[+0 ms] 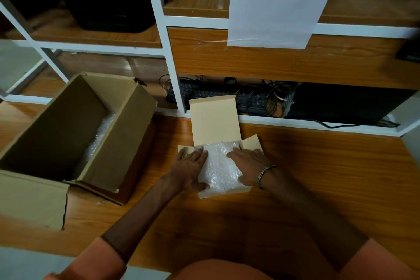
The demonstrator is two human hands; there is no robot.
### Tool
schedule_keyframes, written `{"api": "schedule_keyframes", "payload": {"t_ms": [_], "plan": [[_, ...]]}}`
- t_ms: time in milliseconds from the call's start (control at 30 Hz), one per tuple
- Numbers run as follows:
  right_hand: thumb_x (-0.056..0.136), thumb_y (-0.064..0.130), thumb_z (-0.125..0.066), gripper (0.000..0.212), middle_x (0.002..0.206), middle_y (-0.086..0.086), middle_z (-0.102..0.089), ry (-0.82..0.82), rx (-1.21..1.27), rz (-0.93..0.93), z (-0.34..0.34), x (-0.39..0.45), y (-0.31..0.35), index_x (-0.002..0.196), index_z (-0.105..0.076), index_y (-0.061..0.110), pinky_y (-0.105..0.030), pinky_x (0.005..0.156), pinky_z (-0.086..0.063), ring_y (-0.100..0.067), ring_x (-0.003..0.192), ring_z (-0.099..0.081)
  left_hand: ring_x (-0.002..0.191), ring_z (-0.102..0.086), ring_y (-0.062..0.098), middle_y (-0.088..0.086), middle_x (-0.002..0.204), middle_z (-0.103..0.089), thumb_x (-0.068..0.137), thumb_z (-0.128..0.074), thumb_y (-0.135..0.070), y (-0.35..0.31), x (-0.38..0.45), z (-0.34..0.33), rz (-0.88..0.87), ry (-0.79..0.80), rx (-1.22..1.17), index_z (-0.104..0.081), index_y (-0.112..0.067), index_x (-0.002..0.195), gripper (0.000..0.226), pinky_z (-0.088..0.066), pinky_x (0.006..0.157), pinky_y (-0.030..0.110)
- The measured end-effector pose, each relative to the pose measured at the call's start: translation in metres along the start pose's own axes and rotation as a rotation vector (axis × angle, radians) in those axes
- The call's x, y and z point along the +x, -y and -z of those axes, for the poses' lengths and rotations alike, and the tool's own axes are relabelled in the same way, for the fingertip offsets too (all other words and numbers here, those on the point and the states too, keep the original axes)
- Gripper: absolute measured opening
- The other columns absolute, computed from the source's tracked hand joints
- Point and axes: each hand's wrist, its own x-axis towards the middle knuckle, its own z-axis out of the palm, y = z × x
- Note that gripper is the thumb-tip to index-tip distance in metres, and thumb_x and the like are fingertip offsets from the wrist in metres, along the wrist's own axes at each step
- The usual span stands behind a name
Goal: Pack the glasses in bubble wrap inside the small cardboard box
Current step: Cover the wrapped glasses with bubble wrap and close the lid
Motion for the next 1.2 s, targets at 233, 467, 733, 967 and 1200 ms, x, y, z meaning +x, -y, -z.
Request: {"api": "schedule_keyframes", "payload": {"t_ms": [233, 467, 733, 967, 1200], "plan": [[0.080, 0.025, -0.087, 0.088, 0.144, -0.008, -0.054, 0.063, -0.054, 0.008, 0.011, 0.006, -0.005, 0.150, -0.035, 0.014, -0.044, 0.108, -0.042, -0.031, 0.127, -0.058, 0.167, -0.002, 0.025, 0.012, 0.180, 0.002, 0.094, -0.057, -0.073, -0.001, 0.007, -0.002, 0.019, 0.018, 0.104, 0.007, -0.008, 0.170, 0.119, -0.002, 0.133, 0.058], [0.076, 0.032, -0.084, 0.078, 0.130, -0.009, -0.060, -0.043, -0.111, 0.022, 0.000, 0.010, -0.006, 0.137, -0.040, 0.014, -0.043, 0.098, -0.047, -0.029, 0.115, -0.061, 0.167, -0.002, 0.028, 0.015, 0.180, 0.001, 0.096, -0.049, -0.075, -0.003, 0.012, -0.018, 0.044, -0.025, 0.134, 0.008, -0.006, 0.169, 0.116, 0.006, 0.130, 0.060], [0.077, 0.049, -0.086, 0.123, 0.167, -0.017, -0.032, 0.030, -0.070, 0.046, -0.007, 0.019, -0.019, 0.164, -0.010, 0.006, -0.046, 0.119, -0.036, -0.031, 0.148, -0.042, 0.166, -0.005, 0.033, 0.017, 0.179, 0.001, 0.092, -0.056, -0.078, -0.001, 0.016, -0.001, -0.005, 0.059, 0.194, 0.008, -0.003, 0.169, 0.125, 0.000, 0.131, 0.065], [0.067, 0.067, -0.082, 0.128, 0.156, -0.015, -0.045, 0.048, -0.196, 0.101, 0.001, 0.031, -0.023, 0.162, -0.020, 0.006, -0.050, 0.111, -0.036, -0.032, 0.138, -0.045, 0.160, -0.015, 0.047, 0.025, 0.175, -0.010, 0.091, -0.059, -0.077, -0.018, 0.021, -0.002, 0.051, 0.056, 0.327, 0.003, 0.003, 0.167, 0.126, -0.007, 0.127, 0.071], [0.061, 0.076, -0.081, 0.133, 0.152, -0.011, -0.051, 0.040, -0.183, 0.118, 0.000, 0.036, -0.031, 0.161, -0.026, 0.009, -0.046, 0.109, -0.034, -0.029, 0.135, -0.046, 0.162, -0.009, 0.044, 0.023, 0.176, -0.007, 0.093, -0.058, -0.075, -0.019, 0.020, -0.005, 0.069, 0.009, 0.274, 0.005, 0.001, 0.167, 0.124, 0.000, 0.132, 0.062]]}}
